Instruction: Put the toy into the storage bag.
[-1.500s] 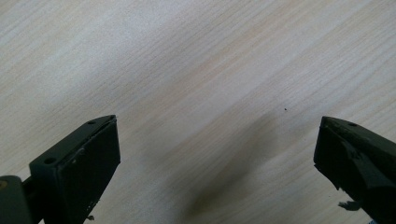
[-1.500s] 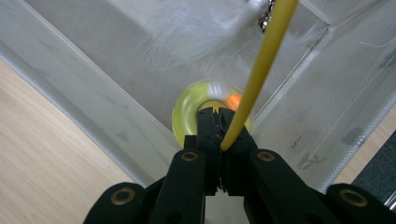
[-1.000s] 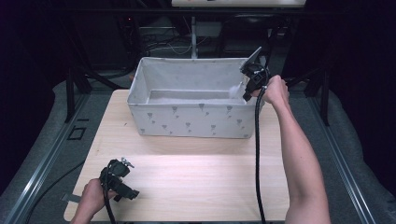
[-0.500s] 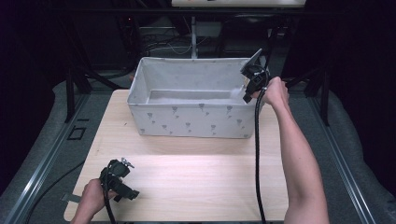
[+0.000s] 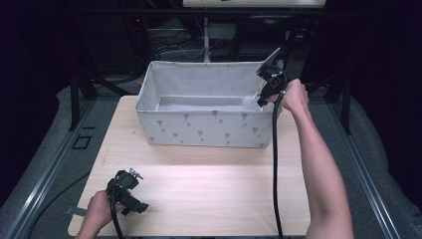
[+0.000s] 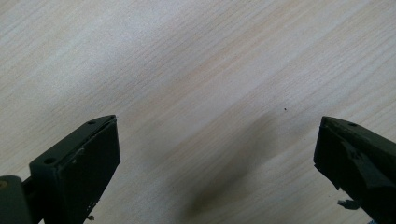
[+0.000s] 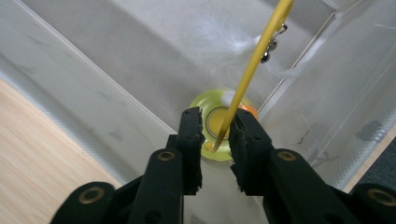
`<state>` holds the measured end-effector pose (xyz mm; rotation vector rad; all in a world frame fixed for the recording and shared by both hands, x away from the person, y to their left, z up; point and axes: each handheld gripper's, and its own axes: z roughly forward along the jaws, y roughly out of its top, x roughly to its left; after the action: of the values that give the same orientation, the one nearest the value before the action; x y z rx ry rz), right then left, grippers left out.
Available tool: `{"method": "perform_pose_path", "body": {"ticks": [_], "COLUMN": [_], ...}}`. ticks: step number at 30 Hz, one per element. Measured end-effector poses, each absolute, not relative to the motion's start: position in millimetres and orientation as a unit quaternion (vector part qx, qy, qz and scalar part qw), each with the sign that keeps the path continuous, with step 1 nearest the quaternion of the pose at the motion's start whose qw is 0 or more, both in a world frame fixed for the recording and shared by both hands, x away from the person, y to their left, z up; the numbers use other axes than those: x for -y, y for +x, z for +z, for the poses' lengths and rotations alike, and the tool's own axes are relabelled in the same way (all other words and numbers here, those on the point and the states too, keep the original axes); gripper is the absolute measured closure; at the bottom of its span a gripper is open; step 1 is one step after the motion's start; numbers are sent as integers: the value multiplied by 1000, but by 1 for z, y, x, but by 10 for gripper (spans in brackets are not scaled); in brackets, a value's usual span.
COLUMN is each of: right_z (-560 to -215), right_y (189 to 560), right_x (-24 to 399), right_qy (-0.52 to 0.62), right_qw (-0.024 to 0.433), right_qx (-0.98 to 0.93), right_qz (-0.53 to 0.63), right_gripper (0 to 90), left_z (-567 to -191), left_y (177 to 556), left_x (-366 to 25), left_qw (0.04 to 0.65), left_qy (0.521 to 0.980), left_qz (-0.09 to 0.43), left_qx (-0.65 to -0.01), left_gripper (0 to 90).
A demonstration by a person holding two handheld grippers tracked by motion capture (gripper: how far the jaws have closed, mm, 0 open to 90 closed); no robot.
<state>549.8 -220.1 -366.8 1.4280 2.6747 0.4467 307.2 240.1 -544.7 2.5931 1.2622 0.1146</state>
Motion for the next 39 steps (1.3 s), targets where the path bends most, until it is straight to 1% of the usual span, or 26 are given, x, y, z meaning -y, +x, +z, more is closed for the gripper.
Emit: {"method": "perform_pose_path", "body": {"ticks": [1,2,3,4,5,7,9,10,11,12,13,15,16,19,24,26,27,29,30,32,33,34,39], "right_z": [-361,-356,-356,-352,-346,-338,-328,-324,-316,-316,-311,-305,-298,-292,-283,-286,-286,-292,-292,-301,-301,-308,-326], "right_y": [548,546,546,545,543,539,533,530,523,523,518,509,499,488,458,442,442,425,425,410,410,401,384], "right_x": [221,223,223,224,225,227,229,230,231,231,231,231,230,231,229,227,227,228,228,230,230,233,238], "right_qy": [469,469,469,472,471,471,468,467,465,465,462,456,450,445,426,415,415,407,407,401,401,402,403], "right_qw": [44,47,47,50,58,66,73,74,82,82,86,91,94,102,120,126,126,129,129,131,131,134,136], "right_qx": [-868,-867,-867,-864,-862,-860,-859,-859,-856,-856,-858,-858,-861,-861,-868,-872,-872,-873,-873,-874,-874,-870,-869], "right_qz": [156,163,163,168,175,183,194,197,211,211,208,216,219,225,227,229,229,235,235,243,243,250,254], "right_gripper": [667,648,648,622,545,483,367,339,274,274,240,204,150,141,64,46,46,37,37,34,34,33,27], "left_z": [-545,-545,-545,-545,-545,-545,-545,-545,-545,-545,-545,-545,-545,-545,-545,-545,-545,-545,-545,-545,-545,-545,-545], "left_y": [307,307,307,307,307,308,307,307,307,307,307,307,307,307,307,307,307,307,307,307,307,307,307], "left_x": [-240,-240,-240,-240,-240,-240,-240,-240,-240,-240,-240,-240,-239,-239,-238,-238,-238,-238,-238,-238,-238,-238,-238], "left_qw": [128,128,128,127,127,127,128,127,127,127,127,128,127,127,128,128,129,127,128,127,128,127,130], "left_qy": [891,891,892,892,891,891,891,891,891,891,891,891,892,892,892,891,891,892,891,892,892,892,890], "left_qz": [40,40,40,40,40,39,39,40,40,41,41,41,41,40,41,42,41,43,42,43,43,43,41], "left_qx": [-433,-433,-432,-432,-433,-434,-434,-434,-434,-434,-433,-433,-432,-433,-432,-433,-434,-431,-433,-432,-431,-431,-435], "left_gripper": [5,6,6,5,5,5,6,5,5,5,5,5,5,5,6,5,5,5,5,5,5,5,5]}}
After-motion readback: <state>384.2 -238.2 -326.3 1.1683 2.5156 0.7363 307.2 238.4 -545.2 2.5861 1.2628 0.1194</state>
